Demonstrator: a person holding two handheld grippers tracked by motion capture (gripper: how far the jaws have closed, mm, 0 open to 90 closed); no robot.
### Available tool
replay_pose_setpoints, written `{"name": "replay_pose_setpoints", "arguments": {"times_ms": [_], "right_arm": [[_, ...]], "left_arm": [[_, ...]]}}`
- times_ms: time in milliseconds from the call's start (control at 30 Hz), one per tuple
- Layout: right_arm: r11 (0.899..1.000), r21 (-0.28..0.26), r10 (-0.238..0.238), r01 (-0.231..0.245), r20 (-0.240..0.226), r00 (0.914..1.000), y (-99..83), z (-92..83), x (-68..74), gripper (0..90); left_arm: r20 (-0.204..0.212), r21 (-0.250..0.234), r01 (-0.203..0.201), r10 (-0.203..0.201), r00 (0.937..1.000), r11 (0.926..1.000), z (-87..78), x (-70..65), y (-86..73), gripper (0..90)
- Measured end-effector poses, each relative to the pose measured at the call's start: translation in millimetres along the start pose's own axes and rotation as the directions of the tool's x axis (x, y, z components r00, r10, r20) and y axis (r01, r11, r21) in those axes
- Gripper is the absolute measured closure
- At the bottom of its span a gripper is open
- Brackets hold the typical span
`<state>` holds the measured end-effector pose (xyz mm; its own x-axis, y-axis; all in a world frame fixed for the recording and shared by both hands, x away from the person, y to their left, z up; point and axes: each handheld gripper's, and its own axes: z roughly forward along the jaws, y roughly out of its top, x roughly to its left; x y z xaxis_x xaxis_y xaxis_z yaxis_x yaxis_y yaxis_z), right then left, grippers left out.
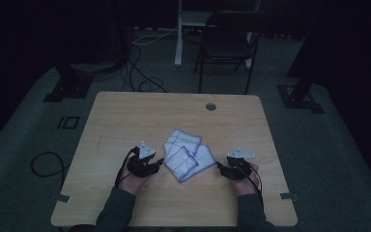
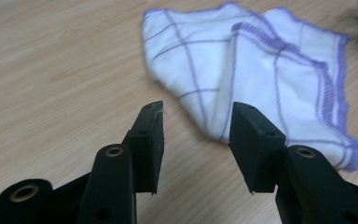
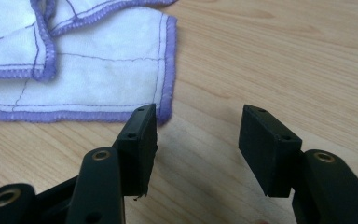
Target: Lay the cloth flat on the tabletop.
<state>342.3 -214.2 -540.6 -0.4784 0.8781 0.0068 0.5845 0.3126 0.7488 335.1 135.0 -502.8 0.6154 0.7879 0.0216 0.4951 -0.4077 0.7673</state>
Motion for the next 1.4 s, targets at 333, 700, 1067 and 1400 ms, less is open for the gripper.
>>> {"name": "replay_pose_setpoints", "arguments": {"times_ms": [333, 700, 1067, 1400], "right_arm": [[1.0, -0.014, -0.007, 0.007, -0.007, 0.9999, 0.7, -1.6, 0.5, 52.0], [1.0, -0.014, -0.003, 0.002, -0.01, 0.9999, 0.8, -1.4, -0.3, 52.7], [1.0, -0.015, 0.001, -0.002, -0.014, 0.9999, 0.8, -1.6, -0.7, 52.2], [1.0, -0.016, 0.006, -0.007, -0.018, 0.9998, 0.8, -1.7, -1.3, 52.1]], "left_arm": [[0.049, -0.016, -0.065, 0.066, 0.9966, 0.9978, 14.5, -20.1, 16.4, 55.8], [0.091, -0.013, -0.115, 0.115, 0.9892, 0.9933, 28.9, -37.4, 26.8, 56.3], [0.124, -0.008, -0.184, 0.184, 0.9751, 0.9829, 43.3, -57.1, 30.8, 55.3], [0.137, 0.008, -0.214, 0.211, 0.9678, 0.9767, 57.1, -70.3, 29.0, 54.3]]}}
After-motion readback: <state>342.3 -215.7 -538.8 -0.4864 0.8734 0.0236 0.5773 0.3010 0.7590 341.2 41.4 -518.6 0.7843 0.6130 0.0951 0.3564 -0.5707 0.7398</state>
